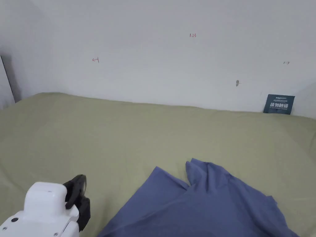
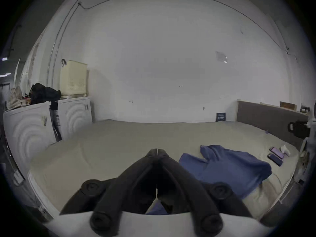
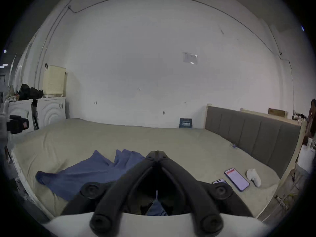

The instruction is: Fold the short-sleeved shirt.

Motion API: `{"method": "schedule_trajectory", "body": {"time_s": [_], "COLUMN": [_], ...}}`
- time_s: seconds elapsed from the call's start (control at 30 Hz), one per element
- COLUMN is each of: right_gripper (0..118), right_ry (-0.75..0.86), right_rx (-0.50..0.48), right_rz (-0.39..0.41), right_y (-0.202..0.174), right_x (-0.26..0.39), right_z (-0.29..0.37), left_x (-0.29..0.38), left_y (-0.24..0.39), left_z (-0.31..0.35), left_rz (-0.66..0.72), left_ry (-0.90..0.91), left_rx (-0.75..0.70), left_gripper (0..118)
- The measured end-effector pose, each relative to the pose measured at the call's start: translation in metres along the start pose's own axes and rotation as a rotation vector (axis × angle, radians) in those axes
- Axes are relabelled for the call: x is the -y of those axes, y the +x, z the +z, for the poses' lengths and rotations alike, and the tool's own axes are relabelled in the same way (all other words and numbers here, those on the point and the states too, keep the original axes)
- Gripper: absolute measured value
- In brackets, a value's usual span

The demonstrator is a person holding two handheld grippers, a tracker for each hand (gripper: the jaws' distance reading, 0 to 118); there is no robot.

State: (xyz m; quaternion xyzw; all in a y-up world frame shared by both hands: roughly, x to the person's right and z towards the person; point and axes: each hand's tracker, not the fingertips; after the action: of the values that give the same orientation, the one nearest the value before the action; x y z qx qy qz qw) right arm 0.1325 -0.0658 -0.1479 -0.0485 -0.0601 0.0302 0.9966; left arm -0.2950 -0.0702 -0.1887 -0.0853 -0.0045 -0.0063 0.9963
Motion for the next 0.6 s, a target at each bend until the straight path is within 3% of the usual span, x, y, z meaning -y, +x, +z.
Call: {"method": "schedule_trajectory", "body": {"time_s": [0.1, 0.17, 0.23, 0.27, 0.3, 0.33, 0.37, 0.4, 0.6], "right_gripper": [0, 0, 0, 0, 0, 0, 0, 0, 0], "right_ry": [-0.014, -0.017, -0.033, -0.046, -0.054, -0.069, -0.086, -0.097, -0.167], "right_rx": [-0.013, -0.014, -0.023, -0.03, -0.036, -0.048, -0.061, -0.072, -0.129], "right_rz": [-0.013, -0.019, -0.021, -0.018, -0.015, -0.013, -0.016, -0.02, 0.015], "right_y": [0.004, 0.004, 0.005, 0.004, 0.003, 0.002, 0.001, 0.001, -0.01], "right_x": [-0.003, -0.004, -0.001, 0.0, 0.003, 0.005, 0.007, 0.012, 0.024], "right_z": [-0.001, -0.003, -0.005, -0.007, -0.009, -0.011, -0.013, -0.017, -0.029], "left_x": [0.003, 0.009, 0.018, 0.022, 0.026, 0.034, 0.04, 0.05, 0.083], "left_y": [-0.015, -0.031, -0.061, -0.077, -0.092, -0.102, -0.106, -0.109, -0.108], "left_z": [-0.013, -0.03, -0.048, -0.057, -0.069, -0.078, -0.087, -0.09, -0.101], "left_rz": [-0.014, -0.071, -0.024, 0.022, 0.092, 0.146, 0.171, 0.149, 0.165], "left_ry": [-0.074, -0.213, -0.351, -0.419, -0.527, -0.583, -0.684, -0.706, -0.809], "left_rx": [0.004, -0.08, -0.011, 0.055, 0.148, 0.162, 0.181, 0.135, 0.147], "left_gripper": [0, 0, 3, 14, 38, 71, 95, 101, 101]}}
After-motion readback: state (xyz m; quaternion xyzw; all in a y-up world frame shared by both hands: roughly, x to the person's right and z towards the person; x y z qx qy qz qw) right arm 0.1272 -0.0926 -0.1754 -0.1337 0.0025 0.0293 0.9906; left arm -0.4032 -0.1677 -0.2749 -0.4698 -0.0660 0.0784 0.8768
